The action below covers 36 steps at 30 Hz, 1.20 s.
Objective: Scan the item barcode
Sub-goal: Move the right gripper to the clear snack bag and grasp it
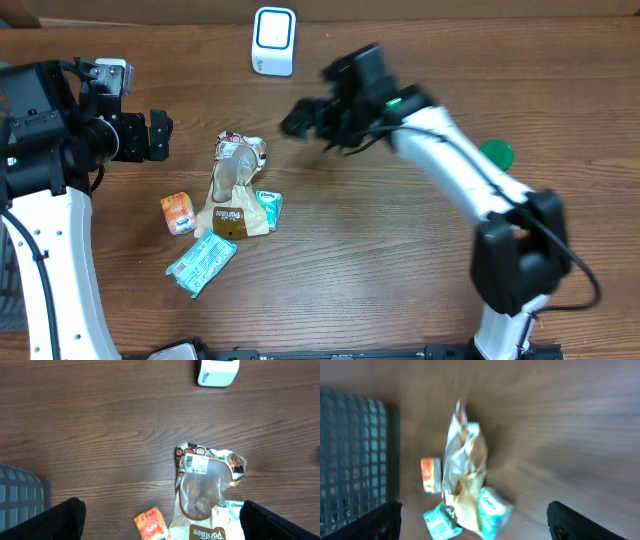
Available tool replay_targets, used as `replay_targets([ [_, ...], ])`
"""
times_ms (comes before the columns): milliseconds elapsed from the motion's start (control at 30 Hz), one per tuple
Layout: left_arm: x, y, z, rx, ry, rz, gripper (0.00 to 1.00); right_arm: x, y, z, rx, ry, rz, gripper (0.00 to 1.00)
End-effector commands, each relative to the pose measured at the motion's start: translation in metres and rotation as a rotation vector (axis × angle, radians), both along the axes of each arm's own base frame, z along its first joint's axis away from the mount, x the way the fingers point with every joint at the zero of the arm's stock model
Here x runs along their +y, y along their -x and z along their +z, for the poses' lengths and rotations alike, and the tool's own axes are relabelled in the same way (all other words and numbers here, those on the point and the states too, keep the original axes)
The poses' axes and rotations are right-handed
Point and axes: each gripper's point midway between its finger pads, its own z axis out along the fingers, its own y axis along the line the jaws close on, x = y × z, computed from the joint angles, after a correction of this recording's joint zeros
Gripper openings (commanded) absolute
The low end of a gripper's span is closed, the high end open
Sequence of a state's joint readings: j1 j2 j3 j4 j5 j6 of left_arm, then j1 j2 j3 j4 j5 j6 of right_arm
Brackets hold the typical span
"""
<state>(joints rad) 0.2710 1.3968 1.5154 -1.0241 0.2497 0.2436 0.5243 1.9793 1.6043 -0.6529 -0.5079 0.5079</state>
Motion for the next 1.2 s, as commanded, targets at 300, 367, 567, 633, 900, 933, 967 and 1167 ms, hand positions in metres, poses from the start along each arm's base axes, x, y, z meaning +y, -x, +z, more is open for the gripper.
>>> replay_targets([
  [300, 0.003, -0.001, 0.002, -0.008, -0.018, -0.008, 1.0, 0.109, 0.057, -0.109, 0.156, 0.0, 0.046, 0.82],
  [367, 0.003, -0.001, 0.002, -0.008, -0.018, -0.008, 1.0, 0.111, 0.057, -0.12, 0.146, 0.021, 0.038, 0.78],
  [567, 0.003, -0.001, 0.002, -0.008, -0.018, -0.008, 1.0, 0.105, 0.043, -0.117, 0.111, 0.014, 0.031, 0.41],
  [633, 0.003, -0.001, 0.002, -0.008, -0.018, -0.008, 1.0, 0.101, 0.039, -0.113, 0.111, -0.003, 0.045, 0.27],
  [900, 0.003, -0.001, 0.002, -0.008, -0.018, -0.008, 1.0, 0.081, 0.035, -0.033, 0.051, -0.2, 0.232, 0.1],
  [933, 0.003, -0.001, 0.002, -0.008, -0.018, -0.008, 1.0, 0.075, 0.036, -0.011, 0.005, -0.239, 0.282, 0.07],
  [967, 0.003, -0.001, 0.002, -0.008, -0.018, -0.008, 1.0, 0.061, 0.036, 0.018, -0.067, -0.275, 0.336, 0.04],
  [1167, 0.003, -0.001, 0.002, -0.008, -0.018, -0.008, 1.0, 0.004, 0.042, 0.095, -0.293, -0.257, 0.407, 0.04],
])
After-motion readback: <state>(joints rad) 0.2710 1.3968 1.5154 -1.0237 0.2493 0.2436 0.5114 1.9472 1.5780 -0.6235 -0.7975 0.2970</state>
